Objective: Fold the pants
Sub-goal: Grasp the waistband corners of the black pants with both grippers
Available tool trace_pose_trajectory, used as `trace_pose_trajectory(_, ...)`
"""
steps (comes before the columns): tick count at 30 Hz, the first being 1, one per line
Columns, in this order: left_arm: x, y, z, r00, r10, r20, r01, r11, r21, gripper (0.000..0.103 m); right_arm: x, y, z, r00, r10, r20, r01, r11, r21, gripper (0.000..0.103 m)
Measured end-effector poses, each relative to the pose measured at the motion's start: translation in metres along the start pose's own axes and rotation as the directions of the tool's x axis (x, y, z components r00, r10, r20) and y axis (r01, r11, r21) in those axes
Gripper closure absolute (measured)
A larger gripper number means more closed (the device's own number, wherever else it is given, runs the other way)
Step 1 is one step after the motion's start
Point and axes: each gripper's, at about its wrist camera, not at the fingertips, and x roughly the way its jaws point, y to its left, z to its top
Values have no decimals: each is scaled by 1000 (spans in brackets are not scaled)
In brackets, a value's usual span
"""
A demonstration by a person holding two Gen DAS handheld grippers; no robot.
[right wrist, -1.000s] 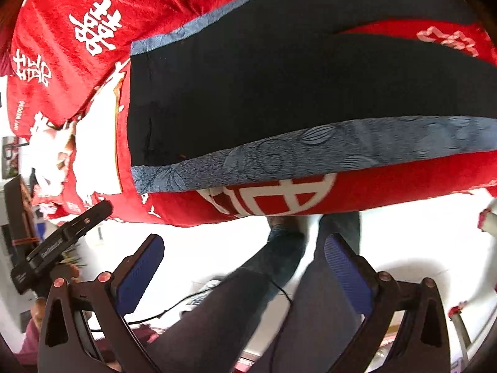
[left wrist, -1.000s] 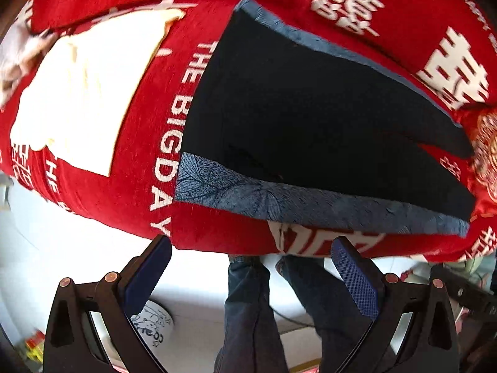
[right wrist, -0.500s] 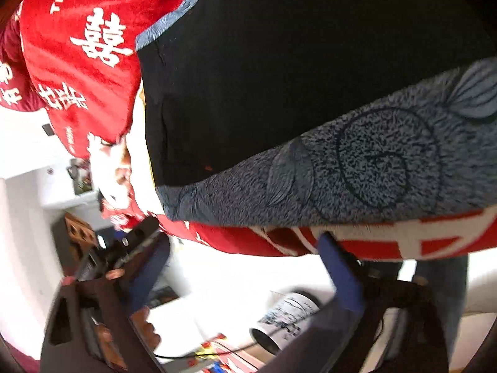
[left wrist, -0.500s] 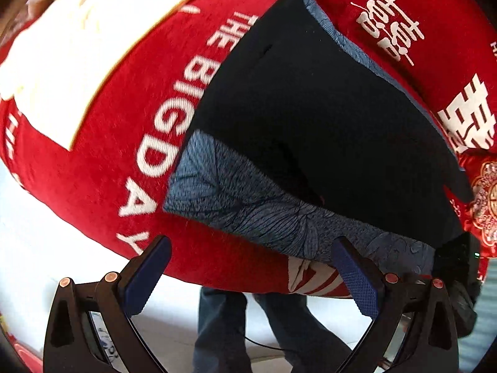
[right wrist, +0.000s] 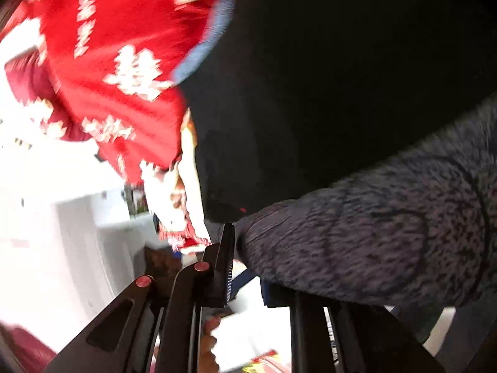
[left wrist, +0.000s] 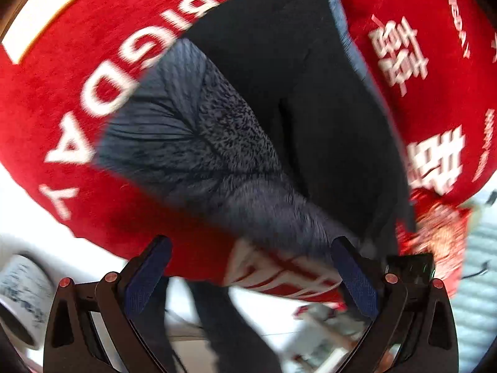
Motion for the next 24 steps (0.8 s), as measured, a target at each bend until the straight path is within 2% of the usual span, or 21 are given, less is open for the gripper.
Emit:
trace_pose_trajectory(3, 8, -12, 16, 1000, -20, 17, 20, 1000, -10, 2, -5, 23, -2, 999, 6, -34, -9, 997, -74, 87)
trace_pose_trajectory(5, 17, -18, 24, 1000, -15, 23, 15, 1000, -6, 30, -5, 30, -2, 998, -15, -60, 8, 994, -111, 87)
trace_pose_trajectory(6, 21, -20, 27, 1000, -17, 17, 17, 1000, 4, 51, -4, 31, -2, 997, -26, -72, 17, 992, -122, 84)
trace_pose_trajectory(7, 24, -23, 29, 1000, -19, 13, 19, 1000, 21, 57, -4, 30, -3, 995, -53, -86, 41, 990, -132, 84)
trace_pose_trajectory(9, 24, -34, 31, 1000, 11, 26, -13, 995, 96, 59, -9, 21, 0, 992, -94, -79, 84, 988, -129, 82)
trace_pose_trajectory(11, 22, -44, 28, 998, 50, 27, -54, 980, 193, 59, -26, 5, 0, 991, -128, -37, 124, 987, -102, 75)
trace_pose_trajectory(13, 24, -48, 29, 998, 65, 10, -66, 969, 238, 59, -44, -18, 0, 990, -140, 8, 141, 989, -45, 72)
trace_pose_trajectory(14, 25, -49, 29, 998, 69, -1, -66, 966, 250, 59, -54, -30, -1, 988, -148, 32, 148, 989, -11, 69)
trace_pose_trajectory(15, 27, -49, 30, 997, 76, -14, -70, 963, 259, 59, -62, -40, -3, 983, -173, 58, 172, 985, 15, 60)
trace_pose_trajectory(16, 30, -48, 30, 996, 87, -24, -78, 961, 266, 59, -69, -49, -5, 979, -186, 78, 184, 982, 39, 59)
trace_pose_trajectory(19, 32, -44, 27, 993, 110, -41, -94, 953, 287, 59, -88, -66, -10, 977, -170, 132, 156, 982, 108, 58)
trace_pose_trajectory(24, 36, -36, 22, 986, 157, -63, -128, 936, 329, 58, -106, -79, -10, 962, -103, 253, 55, 980, 191, 58)
